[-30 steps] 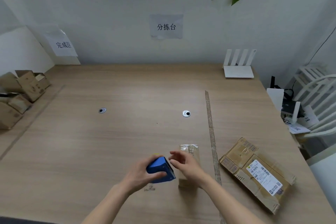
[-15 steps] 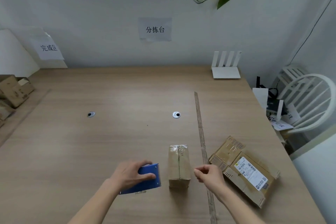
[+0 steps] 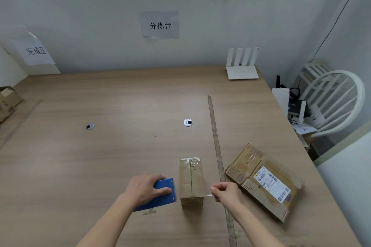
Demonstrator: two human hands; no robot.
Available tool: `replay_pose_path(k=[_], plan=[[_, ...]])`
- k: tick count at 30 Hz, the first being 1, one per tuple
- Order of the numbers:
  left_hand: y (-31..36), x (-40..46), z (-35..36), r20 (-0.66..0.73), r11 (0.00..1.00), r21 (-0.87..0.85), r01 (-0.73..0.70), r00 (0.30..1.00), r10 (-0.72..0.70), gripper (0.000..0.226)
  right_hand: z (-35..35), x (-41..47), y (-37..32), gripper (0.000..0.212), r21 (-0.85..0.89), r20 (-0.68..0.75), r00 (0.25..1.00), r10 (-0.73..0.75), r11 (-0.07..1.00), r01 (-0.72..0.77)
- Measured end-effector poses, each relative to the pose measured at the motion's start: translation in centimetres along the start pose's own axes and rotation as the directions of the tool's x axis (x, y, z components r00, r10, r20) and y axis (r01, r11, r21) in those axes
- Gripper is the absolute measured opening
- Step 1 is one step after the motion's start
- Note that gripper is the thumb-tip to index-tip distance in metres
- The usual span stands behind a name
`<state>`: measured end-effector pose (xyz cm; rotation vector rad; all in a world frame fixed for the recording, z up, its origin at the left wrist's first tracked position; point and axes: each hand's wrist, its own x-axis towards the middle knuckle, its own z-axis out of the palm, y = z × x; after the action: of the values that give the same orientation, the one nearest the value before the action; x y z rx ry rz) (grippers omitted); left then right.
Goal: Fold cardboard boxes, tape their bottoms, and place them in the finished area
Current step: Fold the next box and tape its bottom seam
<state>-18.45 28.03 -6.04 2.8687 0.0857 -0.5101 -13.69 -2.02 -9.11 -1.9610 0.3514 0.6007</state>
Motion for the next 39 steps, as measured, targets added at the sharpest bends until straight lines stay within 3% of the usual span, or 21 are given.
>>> replay_pose_path(k=[4,6,9,12,13,16,18,22,25,28,33,39], plan=[[0.7,0.9,1.1,0.001,1.0,0.026,0.003,1.0,-0.003,0.06,1.8,0.6,1.2,0.006,-0.03,0.0,1.0,0.028,0.999,-0.028],[0.8,1.2,1.4,0.001,0.999,0.038,0.005,1.0,-0.005,0.061,2.9,0.6,1.4,0.024,-0.014,-0.001,0.999,0.053,0.998,-0.053],[0.7,1.3,1.5,0.005,0.999,0.041,0.002,1.0,-0.002,0.063,3.1,0.8,1.1,0.071,-0.106,-0.074,0.994,0.083,0.99,-0.09],[1.1,1.3,1.6,0.006,1.0,-0.002,-0.007,1.0,0.007,0.068,3.5,0.4,-0.5,0.061,-0.188,-0.195,0.977,-0.085,0.981,0.048],[1.3,1.4,1.7,0.006,1.0,-0.015,-0.006,1.0,0.006,0.07,4.1,0.2,-1.1,0.062,-0.191,-0.157,0.976,-0.148,0.975,0.117],[1.6,1.3,2.5,0.001,0.999,-0.05,0.021,1.0,-0.021,0.069,6.5,-0.3,-1.7,0.104,-0.318,0.048,0.986,-0.159,0.933,0.166],[1.6,1.1,2.9,-0.01,0.997,-0.064,0.032,0.999,-0.033,0.069,7.6,-0.4,-1.3,0.116,-0.455,0.067,0.986,-0.154,0.875,0.168],[0.4,0.1,3.0,0.032,0.999,-0.022,0.029,0.999,-0.029,0.068,7.3,0.0,-0.8,0.114,-0.532,0.058,0.983,-0.175,0.827,0.179],[-3.2,-1.7,2.8,0.072,0.992,0.05,0.118,0.99,-0.121,0.069,5.9,0.7,-0.5,0.112,-0.555,0.069,0.983,-0.171,0.812,0.18],[-4.3,-2.5,2.5,0.023,0.977,-0.081,0.196,0.981,-0.195,0.062,5.9,0.6,-0.9,0.111,-0.564,0.111,0.977,-0.183,0.798,0.213],[-0.6,-1.4,2.3,-0.007,0.954,-0.25,0.167,0.985,-0.174,0.06,6.0,0.5,-0.9,0.118,-0.498,0.155,0.973,-0.171,0.837,0.226],[0.4,-1.8,4.2,-0.01,0.925,-0.347,0.154,0.986,-0.168,0.06,6.2,-0.2,-0.7,0.13,-0.565,0.073,0.98,-0.187,0.802,0.195]])
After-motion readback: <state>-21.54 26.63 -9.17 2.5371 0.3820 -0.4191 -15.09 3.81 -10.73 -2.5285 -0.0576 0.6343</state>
